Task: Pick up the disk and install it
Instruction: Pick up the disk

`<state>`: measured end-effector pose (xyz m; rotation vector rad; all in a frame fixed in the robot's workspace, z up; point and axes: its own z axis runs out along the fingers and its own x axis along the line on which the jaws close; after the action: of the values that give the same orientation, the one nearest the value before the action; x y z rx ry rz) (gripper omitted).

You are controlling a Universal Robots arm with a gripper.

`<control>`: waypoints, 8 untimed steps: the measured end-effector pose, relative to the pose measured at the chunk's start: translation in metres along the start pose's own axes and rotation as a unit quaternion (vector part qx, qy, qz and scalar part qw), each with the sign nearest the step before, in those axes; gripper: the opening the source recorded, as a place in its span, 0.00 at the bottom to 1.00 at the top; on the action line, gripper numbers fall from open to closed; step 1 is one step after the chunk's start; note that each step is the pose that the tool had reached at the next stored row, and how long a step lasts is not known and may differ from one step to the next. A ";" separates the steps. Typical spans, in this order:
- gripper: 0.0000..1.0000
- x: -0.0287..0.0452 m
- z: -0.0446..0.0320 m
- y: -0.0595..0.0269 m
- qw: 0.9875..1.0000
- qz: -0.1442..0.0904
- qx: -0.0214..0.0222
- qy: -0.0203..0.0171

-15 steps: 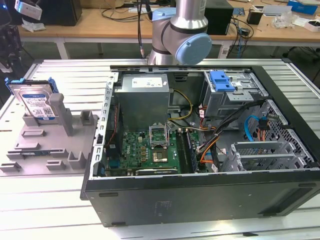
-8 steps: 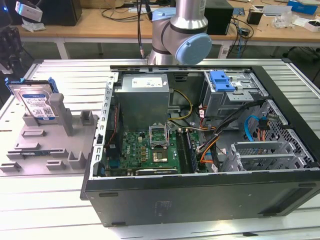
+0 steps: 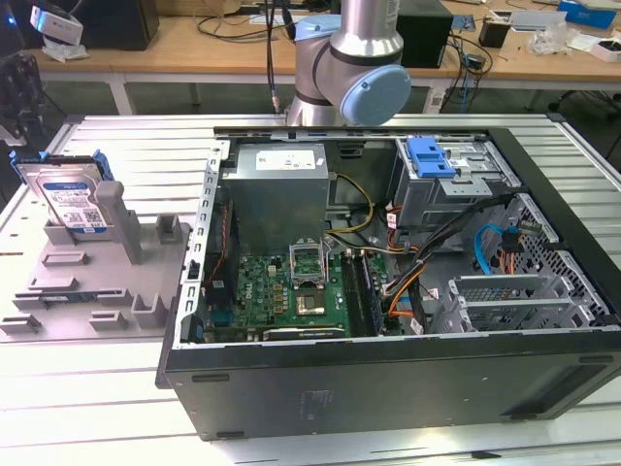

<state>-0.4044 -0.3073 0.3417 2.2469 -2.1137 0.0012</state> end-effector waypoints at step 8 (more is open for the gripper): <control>0.50 -0.0004 0.0029 0.0006 1.000 -0.002 0.000 0.000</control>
<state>-0.4051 -0.3071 0.3388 2.2527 -2.1086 0.0010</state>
